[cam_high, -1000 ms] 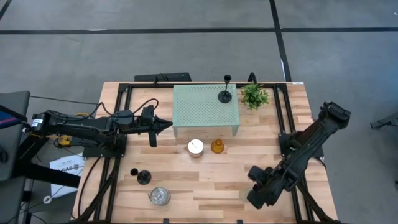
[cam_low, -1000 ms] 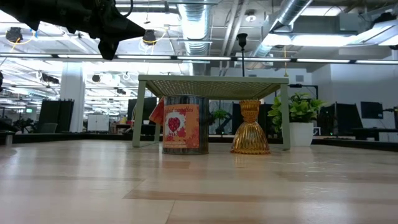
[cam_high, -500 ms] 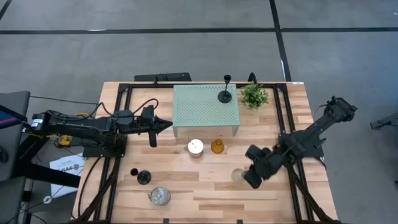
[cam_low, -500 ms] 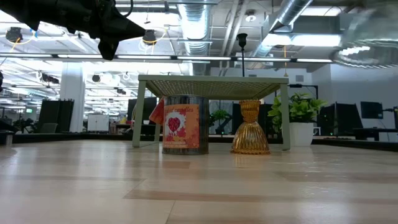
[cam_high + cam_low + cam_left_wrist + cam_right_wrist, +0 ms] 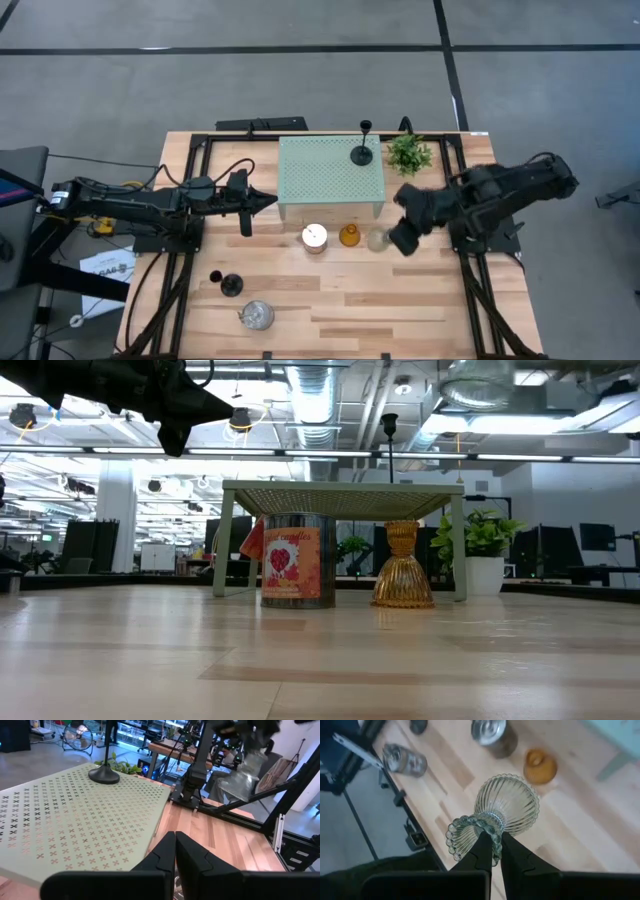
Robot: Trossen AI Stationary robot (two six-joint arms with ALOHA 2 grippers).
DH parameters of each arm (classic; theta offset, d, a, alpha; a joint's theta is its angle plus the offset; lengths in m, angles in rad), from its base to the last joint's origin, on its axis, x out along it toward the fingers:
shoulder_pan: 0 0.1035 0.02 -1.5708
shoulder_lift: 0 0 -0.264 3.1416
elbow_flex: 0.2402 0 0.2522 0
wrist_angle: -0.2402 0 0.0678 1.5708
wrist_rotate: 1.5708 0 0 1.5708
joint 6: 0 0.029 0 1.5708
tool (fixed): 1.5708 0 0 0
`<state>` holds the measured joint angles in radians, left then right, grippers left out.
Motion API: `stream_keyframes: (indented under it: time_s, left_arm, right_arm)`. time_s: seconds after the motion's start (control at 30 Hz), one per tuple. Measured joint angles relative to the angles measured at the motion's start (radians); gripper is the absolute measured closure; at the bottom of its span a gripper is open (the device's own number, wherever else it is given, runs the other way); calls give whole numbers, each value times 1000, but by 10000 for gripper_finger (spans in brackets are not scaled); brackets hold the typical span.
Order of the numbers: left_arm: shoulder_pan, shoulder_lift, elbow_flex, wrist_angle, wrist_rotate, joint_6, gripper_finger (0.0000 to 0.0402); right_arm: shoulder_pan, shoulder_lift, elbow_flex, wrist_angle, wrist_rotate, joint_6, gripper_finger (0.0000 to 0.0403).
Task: Pick & Place candle stick holders
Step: Put the green glass candle holder on the shelf
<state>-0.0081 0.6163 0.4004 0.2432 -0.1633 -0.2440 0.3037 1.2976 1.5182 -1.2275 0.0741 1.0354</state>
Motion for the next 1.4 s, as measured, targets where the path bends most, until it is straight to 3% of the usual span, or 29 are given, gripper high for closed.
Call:
stream_keyframes:
  time_s: [0.37,0.8,1.4]
  left_arm:
    - [0,0,0,0,0,0,390]
    - [0,0,0,-3,0,0,390]
    - [0,0,0,-3,0,2,390]
  right_arm:
    - [-248,68,88,-92,-124,-242,398]
    - [-463,237,346,-213,-135,-487,398]
    - [-618,298,362,-268,-132,-624,398]
